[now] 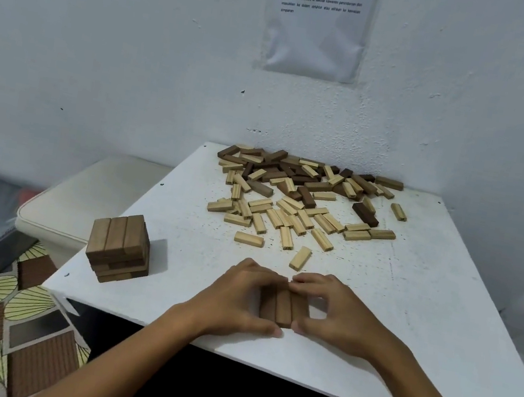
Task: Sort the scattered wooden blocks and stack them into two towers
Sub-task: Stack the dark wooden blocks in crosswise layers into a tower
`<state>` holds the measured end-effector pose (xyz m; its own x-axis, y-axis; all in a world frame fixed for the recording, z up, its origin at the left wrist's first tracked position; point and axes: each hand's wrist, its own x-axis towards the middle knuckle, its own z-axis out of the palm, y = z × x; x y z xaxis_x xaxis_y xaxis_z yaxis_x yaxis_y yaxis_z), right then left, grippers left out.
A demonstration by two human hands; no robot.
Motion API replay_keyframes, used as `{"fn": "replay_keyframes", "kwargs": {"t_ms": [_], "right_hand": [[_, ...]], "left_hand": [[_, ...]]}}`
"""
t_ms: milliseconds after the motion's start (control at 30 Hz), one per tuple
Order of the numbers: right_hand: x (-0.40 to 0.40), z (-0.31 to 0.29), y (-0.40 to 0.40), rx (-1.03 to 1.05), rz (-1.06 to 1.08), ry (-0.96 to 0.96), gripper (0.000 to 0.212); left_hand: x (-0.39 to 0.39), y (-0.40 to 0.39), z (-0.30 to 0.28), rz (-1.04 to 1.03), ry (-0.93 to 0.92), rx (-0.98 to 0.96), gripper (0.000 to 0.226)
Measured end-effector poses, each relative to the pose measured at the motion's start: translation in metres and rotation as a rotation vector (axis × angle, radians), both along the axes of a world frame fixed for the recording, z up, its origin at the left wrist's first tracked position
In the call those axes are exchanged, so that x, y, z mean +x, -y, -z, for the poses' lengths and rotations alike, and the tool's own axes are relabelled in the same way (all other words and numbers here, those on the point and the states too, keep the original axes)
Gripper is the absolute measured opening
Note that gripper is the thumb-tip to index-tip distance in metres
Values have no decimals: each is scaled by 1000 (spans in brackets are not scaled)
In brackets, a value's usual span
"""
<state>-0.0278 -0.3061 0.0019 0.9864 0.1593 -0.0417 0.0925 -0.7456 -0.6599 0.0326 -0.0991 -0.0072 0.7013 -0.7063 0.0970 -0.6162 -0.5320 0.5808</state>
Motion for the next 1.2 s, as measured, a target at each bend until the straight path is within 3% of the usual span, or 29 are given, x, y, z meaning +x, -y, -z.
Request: {"fn": "replay_keyframes", "kwargs": {"t_ms": [167, 367, 833, 1033, 1200], "right_hand": [[-1, 3, 0, 60, 2, -4, 61], [-3, 8, -3, 72, 34, 57, 52], [-3, 10, -1, 77, 14, 33, 54], [2, 9, 4, 56, -52, 22, 38], [3, 6, 4, 140, -17, -1, 30]], "left_hand": [[3, -7, 1, -15, -42, -28, 79], [4, -11, 0, 11, -25, -51, 57], [1, -9, 1, -15, -11, -56, 61], [-5, -7, 6, -40, 74, -56, 56], [-21, 5, 10, -135, 114, -69, 67]]}}
